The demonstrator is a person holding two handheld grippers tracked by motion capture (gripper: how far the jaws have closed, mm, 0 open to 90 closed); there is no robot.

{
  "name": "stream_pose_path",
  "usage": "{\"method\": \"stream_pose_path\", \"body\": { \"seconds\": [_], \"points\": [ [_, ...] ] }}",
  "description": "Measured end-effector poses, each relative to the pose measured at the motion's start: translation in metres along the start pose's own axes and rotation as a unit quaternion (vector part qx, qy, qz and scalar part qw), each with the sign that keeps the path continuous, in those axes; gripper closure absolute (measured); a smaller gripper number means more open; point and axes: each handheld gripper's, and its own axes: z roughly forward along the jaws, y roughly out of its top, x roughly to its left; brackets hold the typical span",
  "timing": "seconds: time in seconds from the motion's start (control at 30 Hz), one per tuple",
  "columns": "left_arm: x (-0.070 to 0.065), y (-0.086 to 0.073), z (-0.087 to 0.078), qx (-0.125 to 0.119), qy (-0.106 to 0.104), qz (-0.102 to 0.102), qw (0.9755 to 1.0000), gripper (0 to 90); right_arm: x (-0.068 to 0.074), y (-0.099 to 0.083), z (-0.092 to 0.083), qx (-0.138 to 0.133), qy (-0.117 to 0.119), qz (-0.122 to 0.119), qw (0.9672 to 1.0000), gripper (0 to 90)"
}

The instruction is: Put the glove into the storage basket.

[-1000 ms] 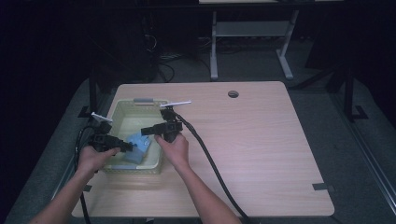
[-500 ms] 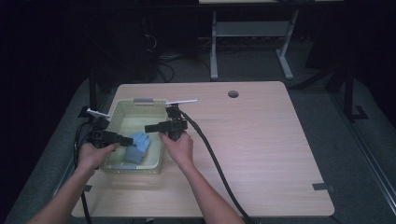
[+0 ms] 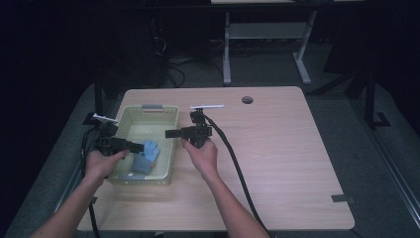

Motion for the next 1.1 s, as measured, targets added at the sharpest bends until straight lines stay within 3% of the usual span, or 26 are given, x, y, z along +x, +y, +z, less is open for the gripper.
{"method": "stream_pose_path", "body": {
  "seconds": [0.27,0.3,0.4,0.53,0.7,1.1],
  "points": [
    [-0.009,0.001,-0.002,-0.024,-0.018,0.013,0.9995,57.6,-0.008,-0.004,-0.019,-0.01,-0.006,0.004,0.9999,62.2],
    [-0.012,0.002,-0.003,-0.031,-0.032,0.012,0.9989,57.2,-0.01,-0.005,-0.024,-0.011,-0.003,0.006,0.9999,61.3],
    [-0.02,0.003,-0.002,-0.038,-0.044,0.013,0.9982,56.1,-0.014,-0.006,-0.031,-0.015,-0.003,0.009,0.9998,59.7],
    [-0.032,0.005,0.001,-0.041,-0.066,0.033,0.9964,53.5,-0.019,-0.006,-0.042,-0.025,-0.002,0.013,0.9996,57.8],
    [-0.041,0.005,0.01,-0.035,-0.074,0.045,0.9956,52.1,-0.026,-0.008,-0.058,-0.039,-0.004,0.02,0.999,56.2],
    [-0.058,0.009,0.019,-0.048,-0.105,0.05,0.9921,48.7,-0.038,-0.01,-0.085,-0.065,-0.008,0.031,0.9974,52.3]
  ]
}}
